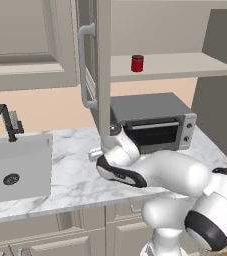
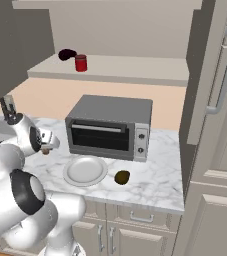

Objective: Pick the avocado and bread from the counter and place them on the plate. Then pick the jam from the cabinet and place it next to the plate. Lastly close the cabinet door.

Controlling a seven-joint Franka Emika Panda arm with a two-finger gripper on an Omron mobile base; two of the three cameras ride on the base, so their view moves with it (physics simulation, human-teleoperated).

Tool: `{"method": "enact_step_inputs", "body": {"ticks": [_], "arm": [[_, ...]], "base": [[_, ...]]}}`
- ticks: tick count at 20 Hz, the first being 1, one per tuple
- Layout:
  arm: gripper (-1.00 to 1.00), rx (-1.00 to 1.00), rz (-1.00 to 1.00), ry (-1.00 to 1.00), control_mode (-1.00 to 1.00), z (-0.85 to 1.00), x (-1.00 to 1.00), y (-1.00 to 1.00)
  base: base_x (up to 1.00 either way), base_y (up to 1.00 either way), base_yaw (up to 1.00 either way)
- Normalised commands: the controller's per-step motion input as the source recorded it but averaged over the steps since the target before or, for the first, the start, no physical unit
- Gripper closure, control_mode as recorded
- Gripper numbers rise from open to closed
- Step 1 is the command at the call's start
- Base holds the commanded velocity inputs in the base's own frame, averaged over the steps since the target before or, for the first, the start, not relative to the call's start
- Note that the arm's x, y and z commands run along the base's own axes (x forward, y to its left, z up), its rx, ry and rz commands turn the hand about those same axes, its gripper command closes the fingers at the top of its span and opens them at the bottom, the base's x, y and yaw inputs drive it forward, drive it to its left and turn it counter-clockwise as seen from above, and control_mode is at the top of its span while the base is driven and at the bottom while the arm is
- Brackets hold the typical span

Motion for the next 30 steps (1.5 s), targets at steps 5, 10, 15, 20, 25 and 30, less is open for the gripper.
{"method": "enact_step_inputs", "body": {"ticks": [5,10,15,20,25,30], "arm": [[1.00,0.02,0.00,0.00,-1.00,0.56,-0.39,-0.05],[1.00,0.00,0.00,0.00,-1.00,0.39,-0.43,-0.03],[1.00,0.00,0.01,0.00,-1.00,0.42,-0.20,-0.15],[1.00,0.00,0.00,0.02,-1.00,0.25,-0.24,-0.35],[1.00,0.01,0.00,0.01,-1.00,0.08,-0.26,-0.45],[1.00,0.03,0.00,0.00,-1.00,0.00,-0.12,-0.47]], "base": [[0.00,0.00,0.00],[0.00,0.00,0.00],[0.00,0.00,0.00],[0.00,0.00,0.00],[0.00,0.00,0.00],[0.00,0.00,0.00]]}}
